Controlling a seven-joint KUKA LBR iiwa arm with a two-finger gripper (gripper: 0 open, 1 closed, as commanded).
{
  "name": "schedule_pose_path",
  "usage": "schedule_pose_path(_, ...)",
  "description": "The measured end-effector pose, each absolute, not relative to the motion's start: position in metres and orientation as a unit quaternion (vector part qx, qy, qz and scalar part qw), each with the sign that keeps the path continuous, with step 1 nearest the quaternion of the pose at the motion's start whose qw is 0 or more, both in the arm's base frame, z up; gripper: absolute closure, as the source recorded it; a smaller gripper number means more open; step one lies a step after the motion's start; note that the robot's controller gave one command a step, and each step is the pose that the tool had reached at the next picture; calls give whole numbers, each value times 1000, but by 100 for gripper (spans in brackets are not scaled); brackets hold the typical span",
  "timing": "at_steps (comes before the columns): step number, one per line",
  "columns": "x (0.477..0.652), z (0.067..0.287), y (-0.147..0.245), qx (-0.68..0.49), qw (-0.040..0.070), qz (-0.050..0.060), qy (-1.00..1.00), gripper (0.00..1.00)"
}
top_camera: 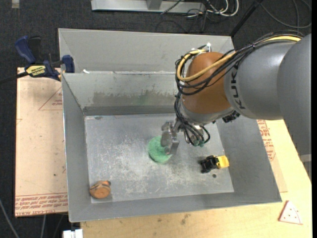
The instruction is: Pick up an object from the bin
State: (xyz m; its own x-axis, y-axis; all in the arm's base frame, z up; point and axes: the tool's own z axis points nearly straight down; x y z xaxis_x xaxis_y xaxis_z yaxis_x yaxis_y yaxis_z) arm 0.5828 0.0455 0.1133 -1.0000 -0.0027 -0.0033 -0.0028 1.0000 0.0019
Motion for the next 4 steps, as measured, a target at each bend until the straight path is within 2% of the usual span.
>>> schedule_pose_path(1, 583, 113, 45, -1, 2, 1, 1000, 0)
schedule_pose_path(2, 583, 113, 45, -1, 2, 1, 1000, 100)
schedule_pose_path(3, 583, 113, 45, 0, 2, 1, 1000, 0)
schedule_pose_path(4, 583, 113, 45, 0, 2, 1, 1000, 100)
